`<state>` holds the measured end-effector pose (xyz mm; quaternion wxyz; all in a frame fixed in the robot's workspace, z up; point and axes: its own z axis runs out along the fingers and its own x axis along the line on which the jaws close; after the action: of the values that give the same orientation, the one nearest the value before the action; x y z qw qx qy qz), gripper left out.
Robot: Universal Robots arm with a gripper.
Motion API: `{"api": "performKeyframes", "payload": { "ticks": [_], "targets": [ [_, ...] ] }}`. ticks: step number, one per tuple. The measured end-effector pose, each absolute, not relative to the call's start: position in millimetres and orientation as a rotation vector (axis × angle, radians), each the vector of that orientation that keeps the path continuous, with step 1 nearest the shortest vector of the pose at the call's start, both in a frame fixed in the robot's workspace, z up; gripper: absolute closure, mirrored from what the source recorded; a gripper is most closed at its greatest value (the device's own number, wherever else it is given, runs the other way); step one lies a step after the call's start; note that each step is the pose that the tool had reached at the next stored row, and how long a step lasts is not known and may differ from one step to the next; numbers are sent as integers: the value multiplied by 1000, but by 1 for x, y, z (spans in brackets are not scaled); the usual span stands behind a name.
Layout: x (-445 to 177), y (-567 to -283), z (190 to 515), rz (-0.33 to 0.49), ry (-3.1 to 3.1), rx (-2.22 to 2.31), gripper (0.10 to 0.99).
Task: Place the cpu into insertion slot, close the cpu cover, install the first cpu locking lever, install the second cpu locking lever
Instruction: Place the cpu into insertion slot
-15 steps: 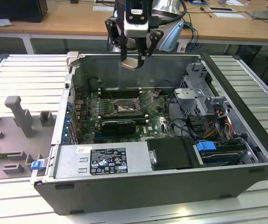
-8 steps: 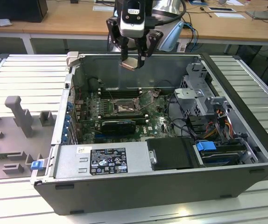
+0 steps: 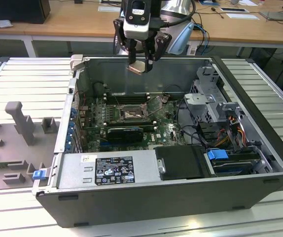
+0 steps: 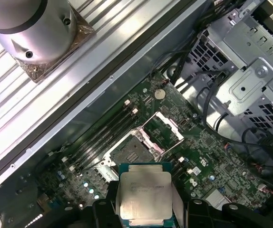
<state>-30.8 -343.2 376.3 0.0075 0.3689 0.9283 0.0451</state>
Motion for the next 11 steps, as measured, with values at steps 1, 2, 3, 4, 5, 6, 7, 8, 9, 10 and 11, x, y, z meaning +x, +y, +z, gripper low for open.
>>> {"api": "performKeyframes", "payload": {
  "ticks": [1,2,3,4,5,6,7,8,9,10,11],
  "targets": [
    [-31,-343,376,141,2900,1160,561],
    [-31,-343,376,141,2897,1167,561],
    [-31,-343,376,141,2894,1174,561],
    [-31,-343,376,141,2891,1180,561],
    [-31,-343,376,141,2886,1191,561],
    [-31,-343,376,141,2882,1200,561],
    [-31,-343,376,141,2879,1208,561],
    [-31,-343,376,140,2874,1218,561],
    [-31,-343,376,140,2870,1227,561],
    [-31,-343,376,140,2865,1236,561],
    [-31,-343,376,140,2861,1245,561]
  ]
}}
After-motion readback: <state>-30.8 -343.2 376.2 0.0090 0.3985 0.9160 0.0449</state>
